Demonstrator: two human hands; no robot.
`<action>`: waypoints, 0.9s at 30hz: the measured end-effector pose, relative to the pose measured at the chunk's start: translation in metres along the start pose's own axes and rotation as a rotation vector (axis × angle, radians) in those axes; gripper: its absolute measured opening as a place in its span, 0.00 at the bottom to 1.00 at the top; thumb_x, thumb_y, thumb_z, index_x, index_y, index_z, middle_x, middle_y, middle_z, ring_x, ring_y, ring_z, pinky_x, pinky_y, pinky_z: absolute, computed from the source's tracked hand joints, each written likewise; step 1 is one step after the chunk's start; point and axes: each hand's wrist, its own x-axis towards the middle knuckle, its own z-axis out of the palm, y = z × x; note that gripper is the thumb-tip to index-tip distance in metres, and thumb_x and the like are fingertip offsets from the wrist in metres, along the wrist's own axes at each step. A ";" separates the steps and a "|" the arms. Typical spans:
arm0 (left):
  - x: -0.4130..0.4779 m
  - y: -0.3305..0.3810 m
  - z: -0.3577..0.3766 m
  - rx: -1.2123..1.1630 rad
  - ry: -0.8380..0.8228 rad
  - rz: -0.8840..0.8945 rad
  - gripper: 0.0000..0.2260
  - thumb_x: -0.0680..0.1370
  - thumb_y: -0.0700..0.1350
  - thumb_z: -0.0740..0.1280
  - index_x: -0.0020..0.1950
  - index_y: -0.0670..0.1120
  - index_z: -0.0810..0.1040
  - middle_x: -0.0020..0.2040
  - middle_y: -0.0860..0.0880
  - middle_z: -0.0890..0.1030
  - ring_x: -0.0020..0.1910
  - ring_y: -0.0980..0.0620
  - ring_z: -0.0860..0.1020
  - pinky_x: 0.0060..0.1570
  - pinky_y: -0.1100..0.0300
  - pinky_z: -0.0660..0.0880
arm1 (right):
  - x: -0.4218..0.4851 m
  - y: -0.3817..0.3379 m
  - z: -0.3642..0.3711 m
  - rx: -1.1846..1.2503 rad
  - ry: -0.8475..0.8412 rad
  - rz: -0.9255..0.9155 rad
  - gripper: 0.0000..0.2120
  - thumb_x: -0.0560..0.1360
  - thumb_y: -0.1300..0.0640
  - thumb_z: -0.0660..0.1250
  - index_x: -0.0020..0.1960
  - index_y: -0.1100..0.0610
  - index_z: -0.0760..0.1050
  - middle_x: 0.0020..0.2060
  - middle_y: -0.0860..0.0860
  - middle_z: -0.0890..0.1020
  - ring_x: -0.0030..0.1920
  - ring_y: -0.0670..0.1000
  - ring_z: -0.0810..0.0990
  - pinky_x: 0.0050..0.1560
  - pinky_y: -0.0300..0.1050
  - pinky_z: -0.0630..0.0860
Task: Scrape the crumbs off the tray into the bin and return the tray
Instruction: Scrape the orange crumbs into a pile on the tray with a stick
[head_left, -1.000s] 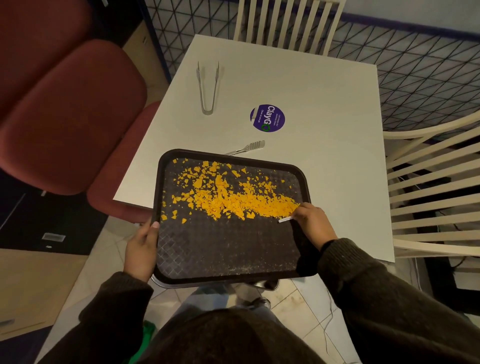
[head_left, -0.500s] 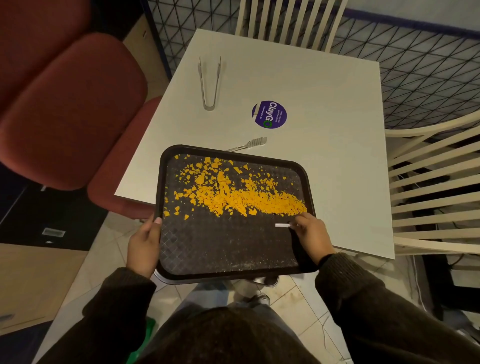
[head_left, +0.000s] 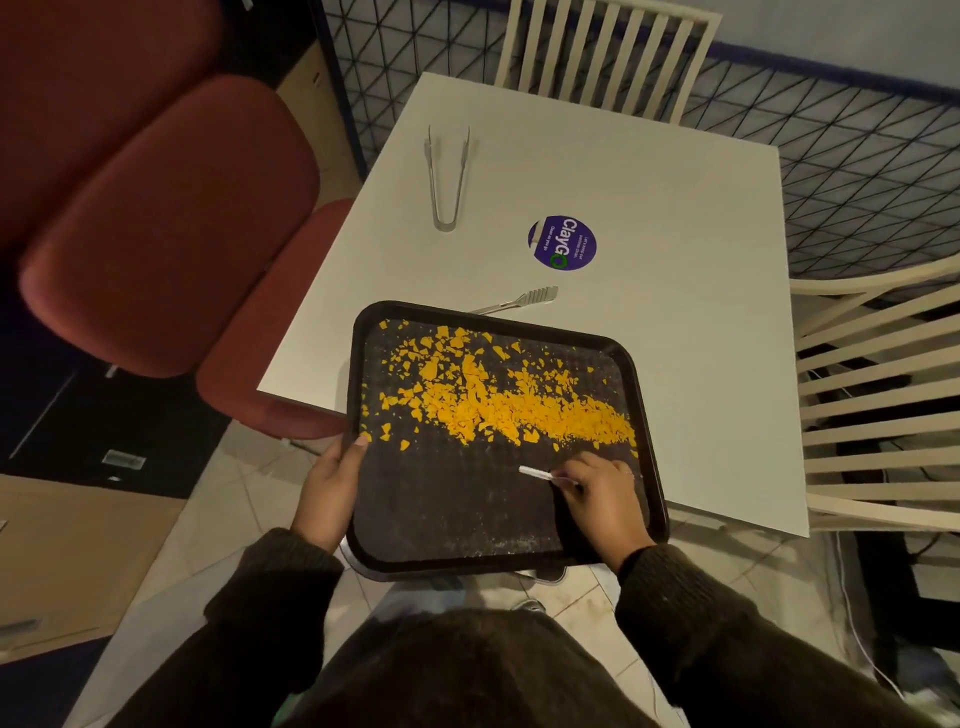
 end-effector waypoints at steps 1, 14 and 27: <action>0.002 -0.002 -0.001 0.007 -0.015 -0.015 0.08 0.80 0.49 0.58 0.54 0.54 0.76 0.51 0.49 0.80 0.54 0.48 0.78 0.59 0.53 0.72 | 0.004 -0.004 0.000 0.010 0.024 0.027 0.04 0.73 0.59 0.68 0.44 0.53 0.80 0.41 0.48 0.80 0.43 0.51 0.77 0.54 0.52 0.65; 0.003 -0.002 0.001 0.062 -0.017 -0.039 0.16 0.81 0.50 0.53 0.58 0.45 0.77 0.52 0.47 0.78 0.52 0.49 0.75 0.54 0.60 0.66 | 0.017 -0.028 -0.018 0.134 0.102 0.268 0.04 0.73 0.55 0.68 0.43 0.55 0.79 0.41 0.53 0.82 0.41 0.55 0.79 0.53 0.53 0.74; 0.000 -0.005 0.003 0.076 -0.042 -0.051 0.18 0.81 0.52 0.51 0.57 0.46 0.77 0.52 0.46 0.79 0.54 0.48 0.76 0.56 0.57 0.68 | 0.055 -0.026 -0.022 0.251 0.145 0.417 0.05 0.74 0.58 0.66 0.43 0.58 0.80 0.41 0.55 0.83 0.40 0.52 0.78 0.44 0.42 0.72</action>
